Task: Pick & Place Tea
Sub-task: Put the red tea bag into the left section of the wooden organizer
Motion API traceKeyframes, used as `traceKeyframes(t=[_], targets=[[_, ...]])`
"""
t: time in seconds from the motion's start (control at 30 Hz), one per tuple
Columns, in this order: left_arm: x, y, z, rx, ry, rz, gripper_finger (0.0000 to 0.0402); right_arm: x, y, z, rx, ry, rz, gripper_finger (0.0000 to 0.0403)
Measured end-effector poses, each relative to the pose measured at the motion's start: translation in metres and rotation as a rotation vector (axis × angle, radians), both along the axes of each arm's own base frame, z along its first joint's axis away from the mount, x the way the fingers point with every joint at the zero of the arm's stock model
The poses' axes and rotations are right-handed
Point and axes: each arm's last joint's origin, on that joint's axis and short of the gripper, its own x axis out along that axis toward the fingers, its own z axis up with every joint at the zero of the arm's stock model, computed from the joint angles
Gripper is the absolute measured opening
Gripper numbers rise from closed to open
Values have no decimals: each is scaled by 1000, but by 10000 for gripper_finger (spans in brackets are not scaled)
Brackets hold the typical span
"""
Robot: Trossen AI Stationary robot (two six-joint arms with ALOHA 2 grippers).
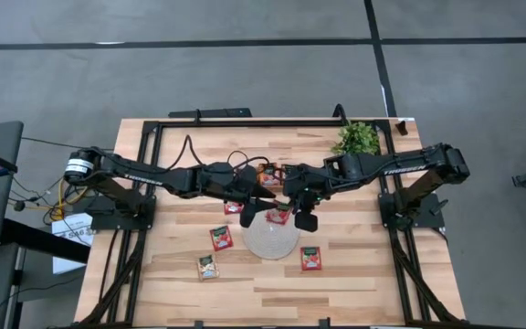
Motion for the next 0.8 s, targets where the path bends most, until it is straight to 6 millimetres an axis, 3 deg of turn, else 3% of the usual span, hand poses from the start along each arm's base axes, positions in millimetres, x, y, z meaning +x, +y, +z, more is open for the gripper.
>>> traceKeyframes(t=[0.8], targets=[[0, 0, -1, -7, 6, 6, 153, 3, 0, 2, 4, -33, 0, 0]])
